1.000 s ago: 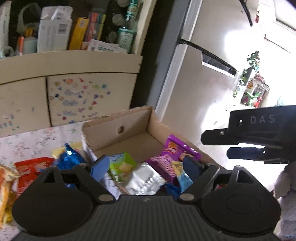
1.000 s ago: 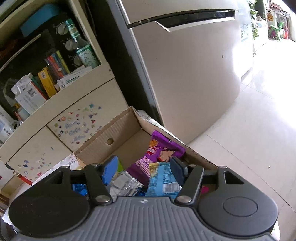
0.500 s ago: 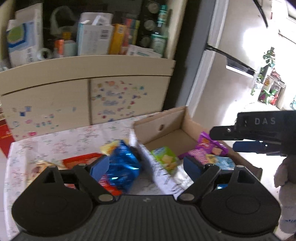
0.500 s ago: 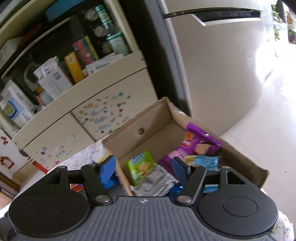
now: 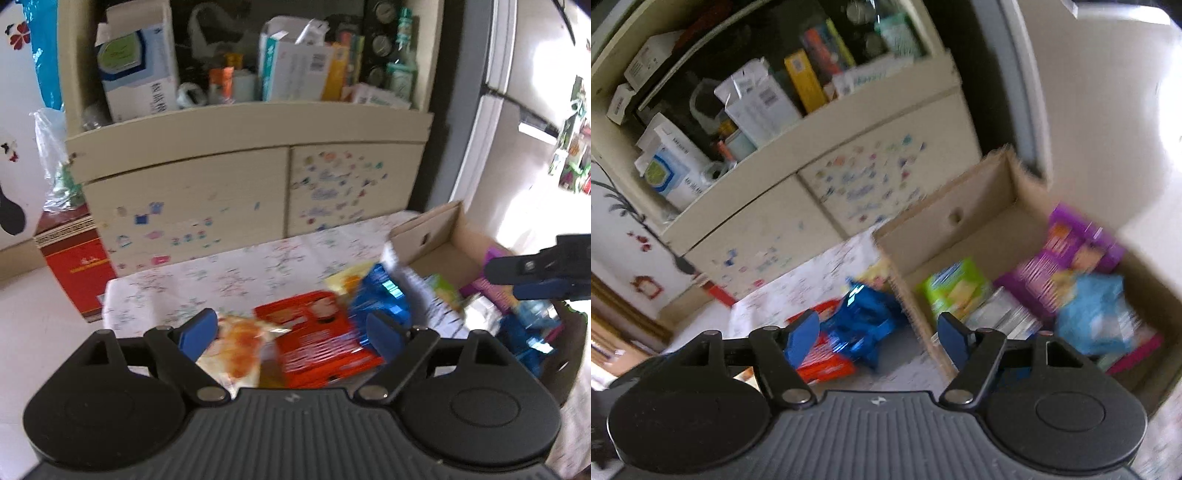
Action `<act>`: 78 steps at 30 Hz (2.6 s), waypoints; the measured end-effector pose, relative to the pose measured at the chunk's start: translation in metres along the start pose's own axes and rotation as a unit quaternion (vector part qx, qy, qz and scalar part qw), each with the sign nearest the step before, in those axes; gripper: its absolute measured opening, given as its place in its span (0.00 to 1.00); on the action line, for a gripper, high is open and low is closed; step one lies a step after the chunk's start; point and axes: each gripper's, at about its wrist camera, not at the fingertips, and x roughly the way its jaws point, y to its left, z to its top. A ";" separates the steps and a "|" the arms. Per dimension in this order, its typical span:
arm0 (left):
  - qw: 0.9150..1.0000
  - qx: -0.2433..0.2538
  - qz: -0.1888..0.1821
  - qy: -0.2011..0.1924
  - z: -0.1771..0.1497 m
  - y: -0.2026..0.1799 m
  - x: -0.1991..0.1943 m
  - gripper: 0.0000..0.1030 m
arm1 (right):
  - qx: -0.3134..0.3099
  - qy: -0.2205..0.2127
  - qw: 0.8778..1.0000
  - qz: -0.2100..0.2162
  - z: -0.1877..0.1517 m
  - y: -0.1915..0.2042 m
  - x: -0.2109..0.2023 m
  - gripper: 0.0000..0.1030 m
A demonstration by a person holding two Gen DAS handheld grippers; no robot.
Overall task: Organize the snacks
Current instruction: 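Move both tools back toward the croissant bag and blue foil bag, then grasp the croissant bread bag with left tool while right tool grasps blue foil bag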
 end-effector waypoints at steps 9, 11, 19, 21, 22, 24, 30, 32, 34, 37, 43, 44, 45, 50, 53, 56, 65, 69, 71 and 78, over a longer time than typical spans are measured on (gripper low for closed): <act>0.999 0.019 -0.002 0.040 -0.017 0.026 0.022 0.85 | 0.044 0.063 0.997 0.024 -0.018 0.013 0.038 0.77; 0.999 0.021 0.000 0.045 -0.019 0.029 0.028 0.85 | 0.048 0.067 0.997 0.013 -0.023 0.017 0.047 0.79; 0.998 0.026 0.006 0.061 -0.025 0.039 0.047 0.85 | 0.092 0.052 0.994 -0.008 -0.022 0.015 0.077 0.87; 0.998 0.022 0.008 0.063 -0.026 0.042 0.050 0.85 | 0.086 0.040 0.995 -0.011 -0.021 0.021 0.081 0.91; 0.998 0.019 0.007 0.064 -0.026 0.043 0.051 0.85 | 0.079 0.036 0.996 -0.004 -0.020 0.023 0.084 0.91; 0.998 0.018 0.005 0.065 -0.027 0.044 0.054 0.85 | 0.078 0.037 0.996 -0.018 -0.019 0.027 0.089 0.91; 0.997 0.023 -0.001 0.068 -0.027 0.043 0.062 0.85 | 0.101 0.044 0.994 -0.025 -0.020 0.028 0.100 0.91; 0.997 0.027 -0.002 0.070 -0.027 0.041 0.064 0.85 | 0.120 0.044 0.991 -0.036 -0.021 0.025 0.105 0.91; 0.997 0.031 -0.001 0.071 -0.028 0.039 0.065 0.85 | 0.135 0.045 0.989 -0.041 -0.022 0.024 0.109 0.91; 0.997 0.038 -0.001 0.072 -0.029 0.036 0.067 0.85 | 0.142 0.045 0.988 -0.046 -0.022 0.023 0.115 0.91; 0.997 0.034 0.006 0.075 -0.029 0.037 0.070 0.85 | 0.148 0.033 0.987 -0.056 -0.021 0.022 0.127 0.91; 0.997 0.033 0.007 0.076 -0.029 0.037 0.071 0.85 | 0.149 0.032 0.987 -0.057 -0.022 0.021 0.129 0.90; 0.997 0.033 0.008 0.076 -0.029 0.037 0.071 0.84 | 0.151 0.031 0.987 -0.054 -0.022 0.020 0.130 0.89; 0.996 0.029 0.014 0.078 -0.029 0.037 0.073 0.71 | 0.127 0.023 0.991 -0.040 -0.019 0.025 0.130 0.75; 0.996 0.024 0.018 0.084 -0.029 0.036 0.074 0.56 | 0.121 0.022 0.992 -0.034 -0.019 0.024 0.129 0.73; 0.996 0.013 0.018 0.083 -0.027 0.036 0.071 0.52 | 0.107 0.024 0.993 -0.036 -0.019 0.023 0.125 0.61; 0.997 -0.003 0.019 0.070 -0.023 0.035 0.064 0.48 | 0.033 0.020 0.999 -0.019 -0.020 0.039 0.109 0.60; 0.998 -0.021 0.023 0.061 -0.019 0.039 0.060 0.47 | 0.004 0.023 1.000 -0.009 -0.022 0.046 0.101 0.60; 0.998 -0.032 0.021 0.059 -0.017 0.041 0.058 0.47 | -0.008 0.025 1.000 -0.005 -0.024 0.049 0.098 0.60; 0.997 -0.055 0.017 0.048 -0.012 0.042 0.051 0.43 | -0.058 0.025 0.998 0.001 -0.031 0.062 0.084 0.60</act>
